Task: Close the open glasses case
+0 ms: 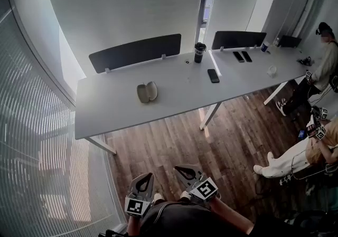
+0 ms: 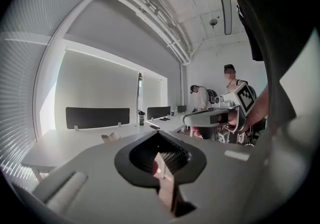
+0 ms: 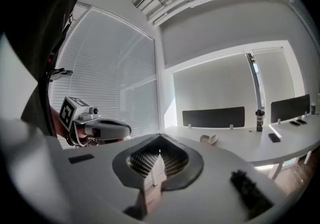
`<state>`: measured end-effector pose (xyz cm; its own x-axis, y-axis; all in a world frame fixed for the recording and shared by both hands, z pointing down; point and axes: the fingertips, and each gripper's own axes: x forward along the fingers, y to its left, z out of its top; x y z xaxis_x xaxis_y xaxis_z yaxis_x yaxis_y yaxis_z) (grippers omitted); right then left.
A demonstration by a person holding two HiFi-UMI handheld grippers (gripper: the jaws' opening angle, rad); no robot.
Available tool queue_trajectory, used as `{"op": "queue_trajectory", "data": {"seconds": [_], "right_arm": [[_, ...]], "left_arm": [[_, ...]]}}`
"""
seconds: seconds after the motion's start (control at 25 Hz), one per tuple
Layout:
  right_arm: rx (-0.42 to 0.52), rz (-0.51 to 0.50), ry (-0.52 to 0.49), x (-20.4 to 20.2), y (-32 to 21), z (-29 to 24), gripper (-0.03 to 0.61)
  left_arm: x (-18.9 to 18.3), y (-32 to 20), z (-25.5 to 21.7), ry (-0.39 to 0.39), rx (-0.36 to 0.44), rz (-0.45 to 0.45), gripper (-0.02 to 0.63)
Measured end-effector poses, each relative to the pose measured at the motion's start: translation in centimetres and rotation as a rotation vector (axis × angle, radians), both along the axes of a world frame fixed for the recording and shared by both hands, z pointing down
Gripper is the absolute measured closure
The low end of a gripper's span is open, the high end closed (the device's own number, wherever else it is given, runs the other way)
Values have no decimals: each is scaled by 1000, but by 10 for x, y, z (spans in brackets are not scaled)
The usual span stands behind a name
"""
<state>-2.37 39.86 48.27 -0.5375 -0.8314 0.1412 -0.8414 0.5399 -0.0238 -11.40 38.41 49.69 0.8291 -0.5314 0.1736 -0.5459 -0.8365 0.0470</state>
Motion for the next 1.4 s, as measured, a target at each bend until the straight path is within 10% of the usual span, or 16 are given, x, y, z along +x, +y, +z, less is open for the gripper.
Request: {"op": "queue_trajectory", "data": {"seconds": [1.4], "right_arm": [[-39, -4, -20, 38, 7, 13, 580]], "left_arm": [[35, 4, 9, -9, -18, -30, 607]]}}
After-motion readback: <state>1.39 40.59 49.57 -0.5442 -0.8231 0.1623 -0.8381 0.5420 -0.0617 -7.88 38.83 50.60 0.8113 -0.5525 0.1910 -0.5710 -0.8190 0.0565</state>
